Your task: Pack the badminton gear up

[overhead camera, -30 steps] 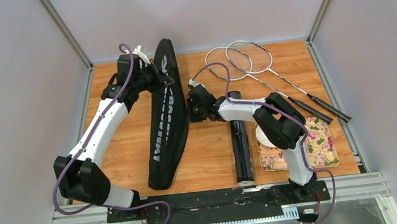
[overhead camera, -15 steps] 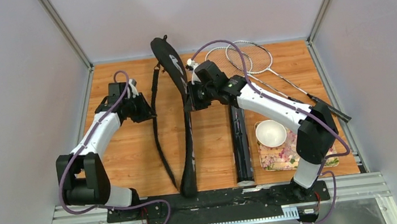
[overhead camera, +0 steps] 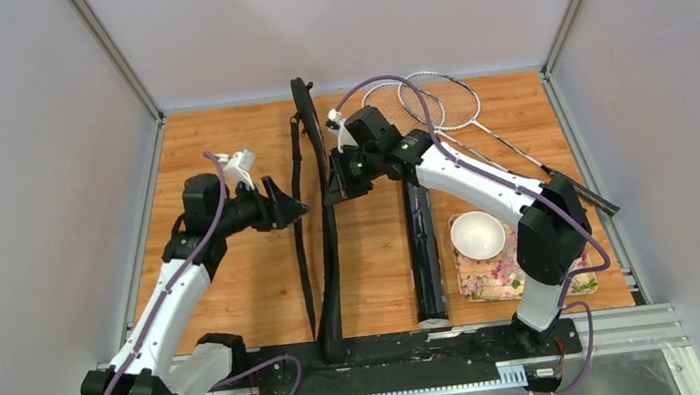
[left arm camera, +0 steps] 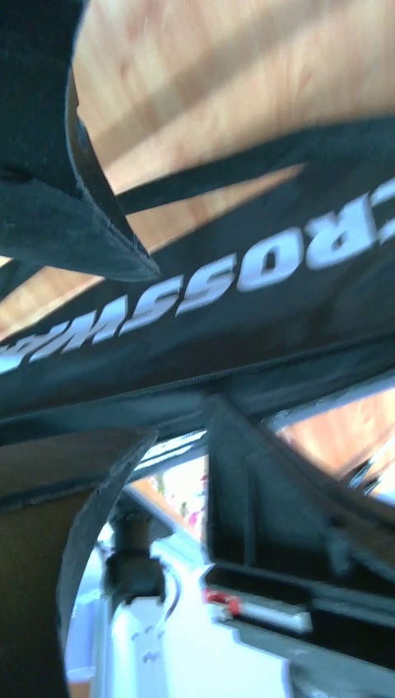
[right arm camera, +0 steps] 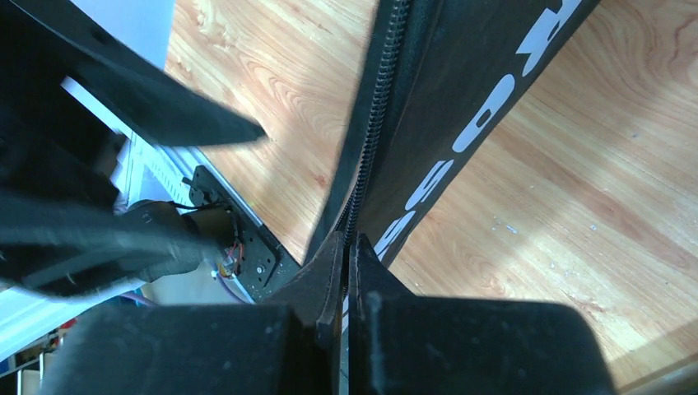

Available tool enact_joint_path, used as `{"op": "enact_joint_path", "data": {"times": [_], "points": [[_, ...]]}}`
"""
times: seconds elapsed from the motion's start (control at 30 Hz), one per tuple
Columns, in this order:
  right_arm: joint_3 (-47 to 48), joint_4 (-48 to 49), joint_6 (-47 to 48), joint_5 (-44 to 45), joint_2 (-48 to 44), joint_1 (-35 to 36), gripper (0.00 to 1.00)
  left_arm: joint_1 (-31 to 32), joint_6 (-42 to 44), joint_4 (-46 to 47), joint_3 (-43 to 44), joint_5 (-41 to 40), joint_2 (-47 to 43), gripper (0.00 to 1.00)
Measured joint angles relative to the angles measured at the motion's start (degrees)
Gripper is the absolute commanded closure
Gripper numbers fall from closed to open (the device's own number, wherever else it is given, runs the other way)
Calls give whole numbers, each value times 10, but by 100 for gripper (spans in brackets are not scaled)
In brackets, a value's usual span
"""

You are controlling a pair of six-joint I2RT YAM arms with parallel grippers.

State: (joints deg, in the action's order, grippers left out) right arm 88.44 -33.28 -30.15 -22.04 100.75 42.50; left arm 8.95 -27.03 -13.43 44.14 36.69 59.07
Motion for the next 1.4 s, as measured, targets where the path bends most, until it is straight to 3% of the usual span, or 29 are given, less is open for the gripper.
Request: {"op": "enact_joint_path", "data": {"times": [0.13,0.23,0.4,0.47,0.57,0.67,0.8,1.03,1.1,1.13,1.2,1.4], "points": [[0,5,-2,-21,0,-7,100,64,-19,56,-65,16,-24,20],[0,10,-5,-32,0,-9,100,108,-18,65,-80,2,-21,28],[-6,16,-11,-43,0,-10,100,137,-15,76,-80,-38,-10,55],[-8,19,-13,-48,0,-10,100,143,-11,76,-80,-53,-3,62],[-12,24,-14,-51,0,-10,100,146,-9,71,-80,-70,1,61],[-14,28,-15,-53,0,-10,100,150,-7,68,-80,-91,1,47],[-14,28,-15,-57,2,-11,100,161,-5,67,-80,-130,9,38],[-14,39,-17,-69,24,-11,100,194,-3,58,-46,-239,76,35],[-14,44,-17,-69,30,-13,100,198,1,59,-34,-268,93,48],[-14,48,-17,-69,31,-15,100,200,2,59,-29,-282,101,71],[-14,52,-17,-73,33,-21,100,203,5,58,-14,-308,118,97],[-2,34,20,-71,44,-35,100,203,20,48,12,-394,120,100]]}}
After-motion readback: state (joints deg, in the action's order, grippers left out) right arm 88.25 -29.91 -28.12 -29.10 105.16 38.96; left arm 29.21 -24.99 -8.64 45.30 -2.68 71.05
